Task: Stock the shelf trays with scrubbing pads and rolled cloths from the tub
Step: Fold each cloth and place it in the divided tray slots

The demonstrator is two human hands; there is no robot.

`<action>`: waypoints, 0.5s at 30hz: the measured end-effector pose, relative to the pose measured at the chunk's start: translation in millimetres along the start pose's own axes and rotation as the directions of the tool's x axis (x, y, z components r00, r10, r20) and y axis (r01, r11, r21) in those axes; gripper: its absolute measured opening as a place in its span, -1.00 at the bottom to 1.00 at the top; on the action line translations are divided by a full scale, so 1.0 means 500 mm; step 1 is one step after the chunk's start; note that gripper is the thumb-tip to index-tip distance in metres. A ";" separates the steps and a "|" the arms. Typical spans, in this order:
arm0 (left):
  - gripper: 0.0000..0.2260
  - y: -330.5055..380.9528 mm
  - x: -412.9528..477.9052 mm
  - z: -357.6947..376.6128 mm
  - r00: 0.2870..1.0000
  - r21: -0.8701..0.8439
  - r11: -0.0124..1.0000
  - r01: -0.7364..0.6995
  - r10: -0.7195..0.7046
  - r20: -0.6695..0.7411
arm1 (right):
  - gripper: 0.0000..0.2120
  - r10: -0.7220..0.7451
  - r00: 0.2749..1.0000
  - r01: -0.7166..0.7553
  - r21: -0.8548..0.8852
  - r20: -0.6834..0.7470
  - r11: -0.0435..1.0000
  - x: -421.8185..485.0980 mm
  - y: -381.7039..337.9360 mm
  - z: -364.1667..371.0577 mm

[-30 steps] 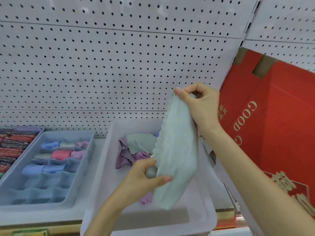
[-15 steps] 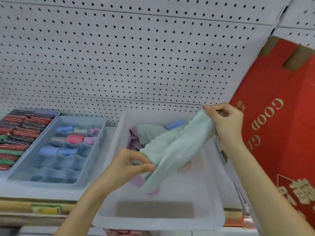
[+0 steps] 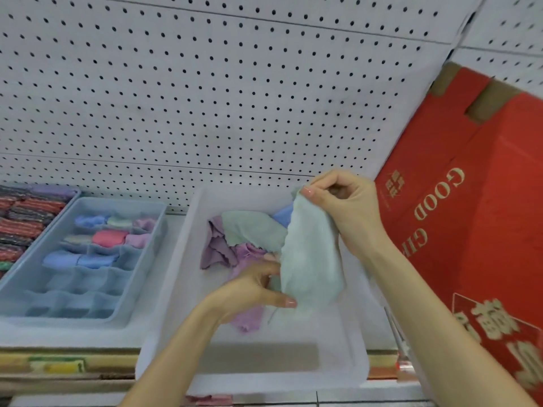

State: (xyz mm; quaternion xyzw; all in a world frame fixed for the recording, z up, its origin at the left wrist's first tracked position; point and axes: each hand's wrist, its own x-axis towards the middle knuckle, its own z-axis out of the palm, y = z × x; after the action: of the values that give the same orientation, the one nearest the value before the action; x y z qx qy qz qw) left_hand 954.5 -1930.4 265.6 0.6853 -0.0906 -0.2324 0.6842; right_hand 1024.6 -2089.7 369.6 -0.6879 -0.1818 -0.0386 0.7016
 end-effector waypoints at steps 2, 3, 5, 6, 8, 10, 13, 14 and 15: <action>-0.74 0.002 -0.009 -0.001 0.999 -0.015 1.000 -0.024 0.024 0.048 | -0.82 -0.008 1.000 0.008 -0.024 0.008 1.000 0.007 -0.007 -0.010; -0.76 0.002 -0.015 -0.004 0.998 -0.032 0.999 -0.034 0.036 0.061 | -0.82 -0.007 1.000 0.008 -0.030 0.011 1.000 0.009 -0.009 -0.017; -0.84 -0.001 -0.030 -0.013 0.997 -0.024 0.999 -0.035 0.036 0.062 | -0.82 0.008 1.000 -0.007 -0.039 0.020 0.999 0.012 -0.007 -0.033; -0.79 -0.003 -0.038 -0.018 0.998 0.004 0.999 -0.039 0.039 0.057 | -0.80 0.021 1.000 -0.020 -0.032 0.017 0.999 0.013 -0.005 -0.041; -0.64 -0.009 -0.057 -0.026 0.997 0.044 0.998 -0.039 0.036 0.063 | -0.74 0.040 0.999 -0.040 -0.006 -0.026 0.999 0.014 0.001 -0.055; -0.67 -0.006 -0.079 -0.028 0.996 0.082 0.996 -0.029 0.022 0.086 | -0.83 0.067 0.995 -0.065 0.028 -0.077 0.997 0.014 0.008 -0.067; -0.73 0.002 -0.109 -0.019 0.987 0.206 0.976 -0.070 0.038 0.157 | -0.88 0.116 0.984 -0.110 0.051 -0.136 0.993 0.010 0.023 -0.073; -0.77 0.003 -0.118 -0.015 0.983 0.258 0.963 -0.081 0.035 0.179 | -0.87 0.122 0.981 -0.115 0.050 -0.153 0.992 0.008 0.028 -0.073; -0.78 0.004 -0.126 -0.010 0.980 0.302 0.950 -0.077 0.016 0.198 | -0.87 0.123 0.978 -0.116 0.050 -0.168 0.992 0.006 0.031 -0.070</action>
State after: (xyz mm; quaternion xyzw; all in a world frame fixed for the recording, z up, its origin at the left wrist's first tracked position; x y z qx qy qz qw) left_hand 902.0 -1898.2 279.5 0.7554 -0.2080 -0.2647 0.5622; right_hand 1039.0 -2122.6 356.2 -0.6777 -0.0802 -0.0515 0.7291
